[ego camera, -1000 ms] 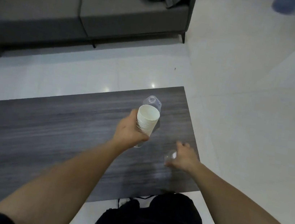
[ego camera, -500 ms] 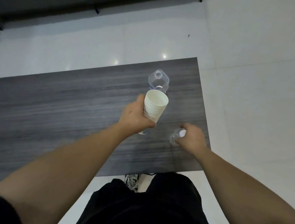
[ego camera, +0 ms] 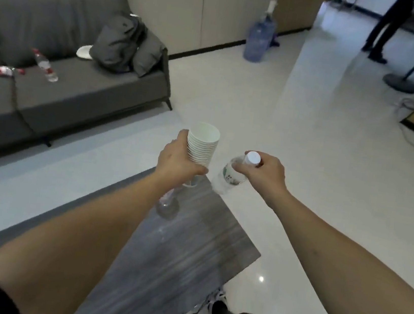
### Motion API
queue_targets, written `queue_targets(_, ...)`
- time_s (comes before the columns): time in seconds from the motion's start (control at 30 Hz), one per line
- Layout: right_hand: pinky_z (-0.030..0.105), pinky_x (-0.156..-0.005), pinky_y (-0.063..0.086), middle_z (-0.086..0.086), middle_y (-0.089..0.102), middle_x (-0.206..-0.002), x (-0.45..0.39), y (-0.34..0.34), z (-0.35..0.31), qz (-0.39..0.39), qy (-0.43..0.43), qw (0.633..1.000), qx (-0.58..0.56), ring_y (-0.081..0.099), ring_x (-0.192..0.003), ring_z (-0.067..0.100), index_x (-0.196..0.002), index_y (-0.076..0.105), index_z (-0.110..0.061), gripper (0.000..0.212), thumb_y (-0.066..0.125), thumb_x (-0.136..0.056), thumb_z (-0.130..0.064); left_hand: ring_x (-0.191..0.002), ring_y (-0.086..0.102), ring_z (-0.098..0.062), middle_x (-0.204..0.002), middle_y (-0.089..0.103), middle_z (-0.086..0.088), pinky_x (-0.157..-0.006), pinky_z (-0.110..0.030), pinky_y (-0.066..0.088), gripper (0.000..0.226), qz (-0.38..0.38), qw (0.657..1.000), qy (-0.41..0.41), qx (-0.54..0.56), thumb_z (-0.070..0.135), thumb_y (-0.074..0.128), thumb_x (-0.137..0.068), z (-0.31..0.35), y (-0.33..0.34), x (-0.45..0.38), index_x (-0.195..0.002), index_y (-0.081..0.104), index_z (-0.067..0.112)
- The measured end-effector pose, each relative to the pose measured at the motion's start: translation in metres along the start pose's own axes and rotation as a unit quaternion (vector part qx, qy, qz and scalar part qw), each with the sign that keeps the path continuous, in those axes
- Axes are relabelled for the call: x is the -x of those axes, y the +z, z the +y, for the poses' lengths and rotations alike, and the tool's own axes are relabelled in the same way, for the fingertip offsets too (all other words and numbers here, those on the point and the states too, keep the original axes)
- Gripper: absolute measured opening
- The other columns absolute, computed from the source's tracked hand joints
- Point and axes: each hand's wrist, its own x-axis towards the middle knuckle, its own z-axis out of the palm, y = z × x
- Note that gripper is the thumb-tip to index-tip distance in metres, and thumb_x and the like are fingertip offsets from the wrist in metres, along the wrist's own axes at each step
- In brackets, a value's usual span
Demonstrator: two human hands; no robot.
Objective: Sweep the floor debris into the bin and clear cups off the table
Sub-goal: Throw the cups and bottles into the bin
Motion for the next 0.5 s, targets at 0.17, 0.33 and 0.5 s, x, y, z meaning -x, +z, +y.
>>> queue_targets(0.17, 0.027, -0.065, 0.050, -0.010, 0.069, -0.080, 0.030, -0.109, -0.009, 0.131, 0.013, 0.991, -0.034, 0.064, -0.078, 0.010, -0.084, 0.072, -0.025, 0.028, 0.081, -0.066, -0.045, -0.092, 0.057, -0.020, -0.101, 0.057, 0.010, -0.077, -0.036, 0.051, 0.088, -0.045, 0.991, 0.119, 0.035, 0.041, 0.089, -0.052, 0.112, 0.027, -0.009, -0.126, 0.041, 0.030)
queue_targets(0.33, 0.035, -0.080, 0.057, -0.005, 0.073, -0.093, 0.048, -0.225, 0.005, 0.233, 0.030, 0.967, -0.097, 0.069, -0.091, 0.014, -0.091, 0.072, -0.023, 0.031, 0.084, -0.068, -0.040, -0.096, 0.059, -0.020, -0.105, 0.061, 0.010, -0.080, -0.038, 0.054, 0.083, -0.096, 0.968, 0.225, 0.059, 0.044, 0.087, -0.049, 0.241, 0.076, 0.008, -0.119, 0.042, 0.035)
queue_targets(0.5, 0.032, -0.075, 0.056, -0.005, 0.075, -0.092, 0.073, -0.354, 0.049, 0.330, 0.038, 0.931, -0.153, 0.069, -0.090, 0.014, -0.093, 0.073, -0.021, 0.034, 0.085, -0.068, -0.041, -0.096, 0.059, -0.017, -0.104, 0.060, 0.014, -0.079, -0.038, 0.054, 0.079, -0.159, 0.939, 0.289, 0.100, 0.044, 0.089, -0.049, 0.362, 0.160, 0.042, -0.113, 0.042, 0.038)
